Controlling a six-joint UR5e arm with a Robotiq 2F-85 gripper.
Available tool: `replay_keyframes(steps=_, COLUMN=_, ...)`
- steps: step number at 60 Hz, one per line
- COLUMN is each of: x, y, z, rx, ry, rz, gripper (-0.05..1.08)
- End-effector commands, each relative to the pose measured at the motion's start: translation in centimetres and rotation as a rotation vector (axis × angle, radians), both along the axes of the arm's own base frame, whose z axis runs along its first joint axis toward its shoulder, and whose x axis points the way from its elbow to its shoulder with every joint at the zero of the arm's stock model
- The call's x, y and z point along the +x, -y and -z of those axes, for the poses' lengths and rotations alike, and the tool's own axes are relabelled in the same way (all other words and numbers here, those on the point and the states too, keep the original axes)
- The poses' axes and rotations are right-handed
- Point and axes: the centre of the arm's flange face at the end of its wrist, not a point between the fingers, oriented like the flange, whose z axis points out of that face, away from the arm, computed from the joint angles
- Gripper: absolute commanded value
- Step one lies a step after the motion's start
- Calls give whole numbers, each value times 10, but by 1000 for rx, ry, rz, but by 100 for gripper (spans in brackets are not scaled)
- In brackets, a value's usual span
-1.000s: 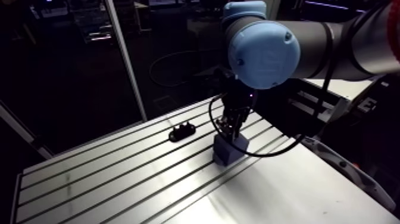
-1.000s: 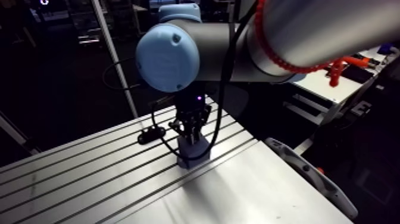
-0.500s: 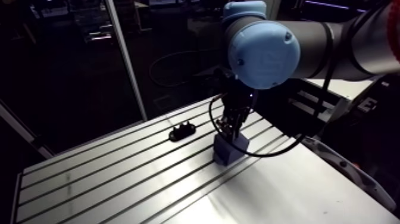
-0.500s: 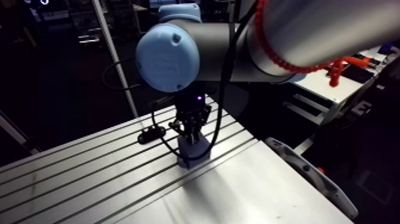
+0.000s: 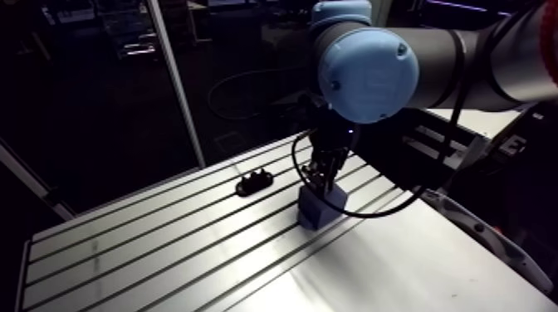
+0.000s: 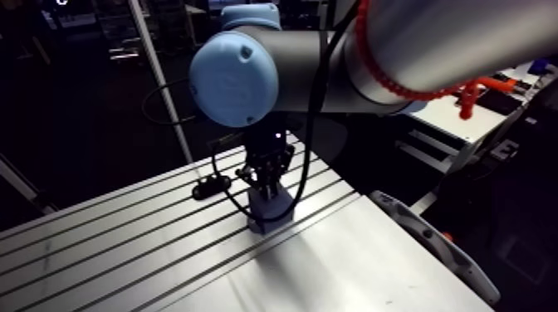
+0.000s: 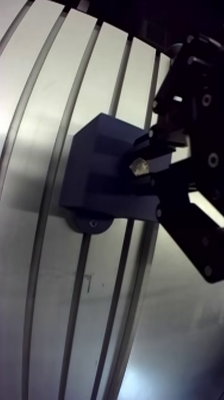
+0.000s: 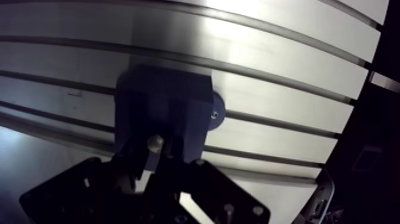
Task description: Pick up the M10 bolt and insert it into the hex recess until seated.
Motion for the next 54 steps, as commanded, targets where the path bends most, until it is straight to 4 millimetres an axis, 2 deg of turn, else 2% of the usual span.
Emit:
replay_keyframes(steps=1, x=0, y=0, z=0, rx=0, ry=-1, rz=-4, gripper=71)
replay_keyframes(steps=54, x=0, y=1, z=-1, rx=-12, ry=-1, rz=-103, gripper=73)
